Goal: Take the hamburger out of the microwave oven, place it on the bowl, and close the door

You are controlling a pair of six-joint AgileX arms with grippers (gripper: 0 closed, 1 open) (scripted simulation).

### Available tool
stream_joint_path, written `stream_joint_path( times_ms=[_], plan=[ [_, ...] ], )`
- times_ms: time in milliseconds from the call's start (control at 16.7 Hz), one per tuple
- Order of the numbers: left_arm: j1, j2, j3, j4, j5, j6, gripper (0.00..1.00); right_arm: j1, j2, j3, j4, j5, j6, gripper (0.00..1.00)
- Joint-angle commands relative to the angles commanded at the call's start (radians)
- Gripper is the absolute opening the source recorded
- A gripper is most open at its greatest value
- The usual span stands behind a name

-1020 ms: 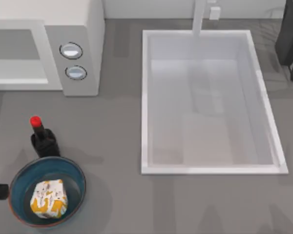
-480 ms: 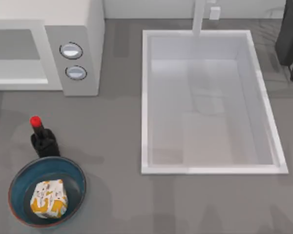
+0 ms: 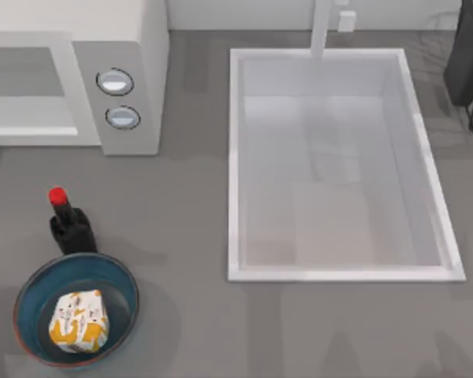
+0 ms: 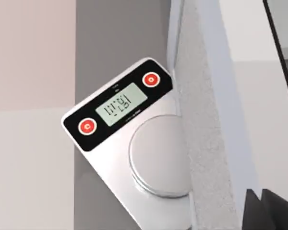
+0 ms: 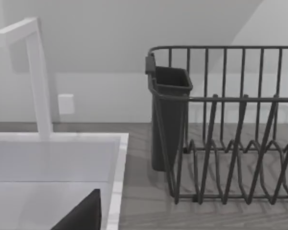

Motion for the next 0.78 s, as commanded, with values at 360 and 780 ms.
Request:
stream_joint_path(
  times_ms=[360,780],
  plan=[
    [0.162,0.147,0.131,-0.059,0.162,0.090,0.00,0.000,0.000,0.000,0.000,0.000,0.000,1.00],
    [0.152,0.152,0.098,-0.020,0.170,0.082,0.00,0.000,0.000,0.000,0.000,0.000,0.000,1.00]
  ],
)
